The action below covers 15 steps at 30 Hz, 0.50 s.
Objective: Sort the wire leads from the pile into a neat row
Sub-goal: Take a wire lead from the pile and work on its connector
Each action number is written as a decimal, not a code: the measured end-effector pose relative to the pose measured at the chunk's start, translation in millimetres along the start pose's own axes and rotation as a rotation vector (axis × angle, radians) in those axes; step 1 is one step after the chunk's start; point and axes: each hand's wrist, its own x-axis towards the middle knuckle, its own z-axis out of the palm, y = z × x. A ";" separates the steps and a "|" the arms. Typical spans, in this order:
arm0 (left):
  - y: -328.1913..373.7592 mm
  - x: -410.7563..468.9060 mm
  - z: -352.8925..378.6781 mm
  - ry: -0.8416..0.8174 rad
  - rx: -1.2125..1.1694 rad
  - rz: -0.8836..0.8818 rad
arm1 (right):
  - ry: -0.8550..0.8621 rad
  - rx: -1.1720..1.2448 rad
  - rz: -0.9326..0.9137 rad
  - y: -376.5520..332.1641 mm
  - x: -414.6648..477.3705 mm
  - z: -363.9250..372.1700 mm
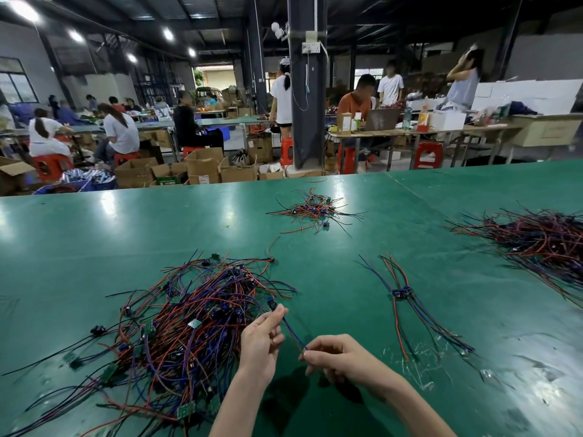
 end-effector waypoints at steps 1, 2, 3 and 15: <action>-2.9 -2.1 3.0 -0.016 0.019 -0.010 | 0.031 0.015 -0.012 1.1 1.5 1.4; -6.9 -4.9 6.4 -0.030 0.044 -0.022 | 0.065 0.037 -0.026 2.4 3.5 3.1; -11.4 -8.6 10.8 -0.046 0.071 -0.035 | 0.104 0.055 -0.040 3.9 5.5 4.8; -26.0 -21.7 22.1 -0.086 0.246 0.042 | 0.341 0.241 -0.052 14.6 14.8 7.0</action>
